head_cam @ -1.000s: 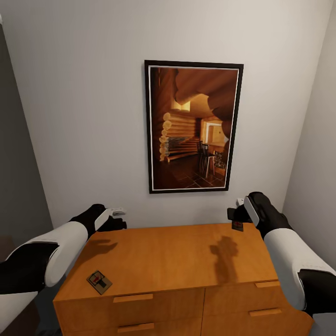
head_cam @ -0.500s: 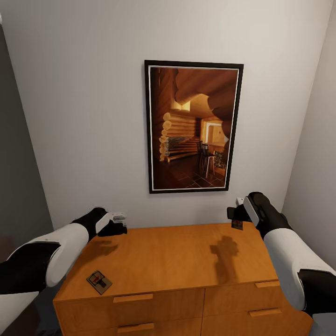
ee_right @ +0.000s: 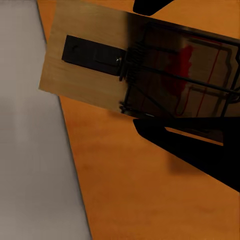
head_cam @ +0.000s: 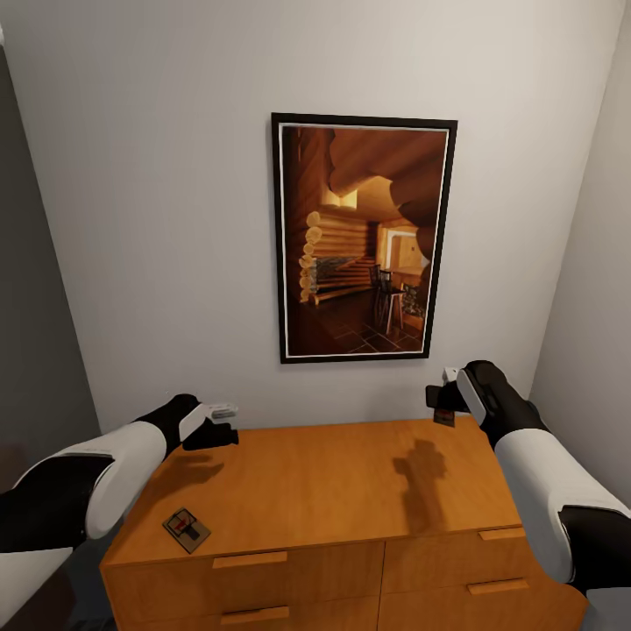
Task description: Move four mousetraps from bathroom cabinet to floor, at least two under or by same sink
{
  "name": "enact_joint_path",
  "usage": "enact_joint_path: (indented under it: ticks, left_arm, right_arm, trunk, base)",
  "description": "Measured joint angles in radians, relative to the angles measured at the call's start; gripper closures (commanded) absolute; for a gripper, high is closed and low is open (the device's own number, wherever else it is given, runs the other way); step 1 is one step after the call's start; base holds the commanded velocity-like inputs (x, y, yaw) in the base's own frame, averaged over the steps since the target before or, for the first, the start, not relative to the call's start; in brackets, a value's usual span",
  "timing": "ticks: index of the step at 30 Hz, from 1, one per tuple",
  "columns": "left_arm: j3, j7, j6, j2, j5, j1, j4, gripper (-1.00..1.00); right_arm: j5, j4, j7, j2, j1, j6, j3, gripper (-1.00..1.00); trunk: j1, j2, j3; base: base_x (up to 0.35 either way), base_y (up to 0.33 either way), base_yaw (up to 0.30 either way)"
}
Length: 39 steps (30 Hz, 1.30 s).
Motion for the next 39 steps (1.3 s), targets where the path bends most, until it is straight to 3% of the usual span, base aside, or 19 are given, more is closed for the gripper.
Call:
enact_joint_path:
  ticks: [10, 18, 23, 39]
  left_arm:
    - [0.0, -0.003, -0.012, -0.001, 0.002, 0.0, -0.004, -1.0]
    - [0.0, -0.003, -0.093, -0.003, 0.003, 0.0, -0.002, -1.0]
    - [0.0, -0.003, -0.109, -0.003, 0.008, 0.0, -0.001, -1.0]
    - [0.0, 0.001, -0.11, -0.004, 0.034, 0.0, 0.001, -1.0]
  right_arm:
    - [0.001, 0.0, -0.001, -0.001, 0.0, -0.004, 0.0, 1.0]
    - [0.002, 0.0, -0.005, -0.001, 0.0, -0.005, 0.0, 1.0]
    - [0.002, 0.0, -0.005, 0.0, 0.0, -0.006, 0.0, 1.0]
    - [0.002, 0.0, -0.004, 0.002, 0.0, -0.006, 0.0, 1.0]
  trunk:
    - [0.0, 0.0, 0.0]
    - [0.0, 0.0, 0.0]
    - [0.0, 0.0, 0.0]
    - [0.001, 0.0, 0.0]
  base:
    - [0.0, 0.0, 0.0]
    - [0.0, 0.0, 0.0]
    - [-0.044, 0.0, 0.0]
    - [-0.3, 0.0, 0.0]
